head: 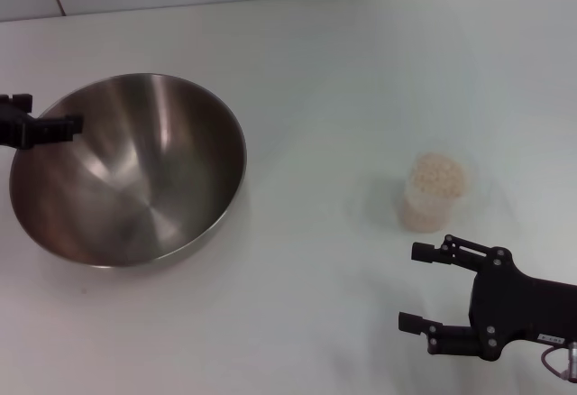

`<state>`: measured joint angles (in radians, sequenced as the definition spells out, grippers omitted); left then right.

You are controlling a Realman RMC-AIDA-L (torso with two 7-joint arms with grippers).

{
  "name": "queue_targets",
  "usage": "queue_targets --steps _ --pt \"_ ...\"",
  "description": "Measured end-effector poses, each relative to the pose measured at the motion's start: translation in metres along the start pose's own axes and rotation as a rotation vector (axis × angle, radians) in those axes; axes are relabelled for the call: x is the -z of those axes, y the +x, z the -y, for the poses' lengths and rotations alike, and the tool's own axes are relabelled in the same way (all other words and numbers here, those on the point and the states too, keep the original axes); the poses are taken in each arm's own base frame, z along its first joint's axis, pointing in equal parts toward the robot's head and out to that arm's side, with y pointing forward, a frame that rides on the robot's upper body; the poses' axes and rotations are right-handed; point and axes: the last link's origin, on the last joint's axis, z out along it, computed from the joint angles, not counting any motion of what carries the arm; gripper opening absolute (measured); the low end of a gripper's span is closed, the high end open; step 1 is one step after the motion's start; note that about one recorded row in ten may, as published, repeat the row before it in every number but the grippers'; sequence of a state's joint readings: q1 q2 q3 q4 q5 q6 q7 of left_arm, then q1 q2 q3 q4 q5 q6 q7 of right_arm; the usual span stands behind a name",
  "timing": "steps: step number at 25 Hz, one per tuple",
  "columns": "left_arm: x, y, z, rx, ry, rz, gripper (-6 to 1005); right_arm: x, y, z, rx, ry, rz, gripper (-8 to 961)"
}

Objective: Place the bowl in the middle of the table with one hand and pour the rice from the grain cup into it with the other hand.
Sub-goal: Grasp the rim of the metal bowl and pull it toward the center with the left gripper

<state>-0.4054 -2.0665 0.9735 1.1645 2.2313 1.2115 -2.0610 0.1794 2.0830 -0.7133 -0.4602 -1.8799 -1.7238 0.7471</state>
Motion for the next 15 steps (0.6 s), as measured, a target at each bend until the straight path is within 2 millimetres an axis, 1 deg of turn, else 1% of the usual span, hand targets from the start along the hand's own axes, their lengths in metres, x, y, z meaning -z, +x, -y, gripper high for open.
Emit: queue_targets --steps 7,15 --pt "-0.012 -0.011 0.004 0.009 0.014 0.053 860 0.0 0.0 0.0 0.001 -0.001 0.0 831" --pt "-0.016 -0.015 0.001 0.02 0.003 0.069 860 -0.001 0.001 0.0 -0.001 0.001 -0.004 831"
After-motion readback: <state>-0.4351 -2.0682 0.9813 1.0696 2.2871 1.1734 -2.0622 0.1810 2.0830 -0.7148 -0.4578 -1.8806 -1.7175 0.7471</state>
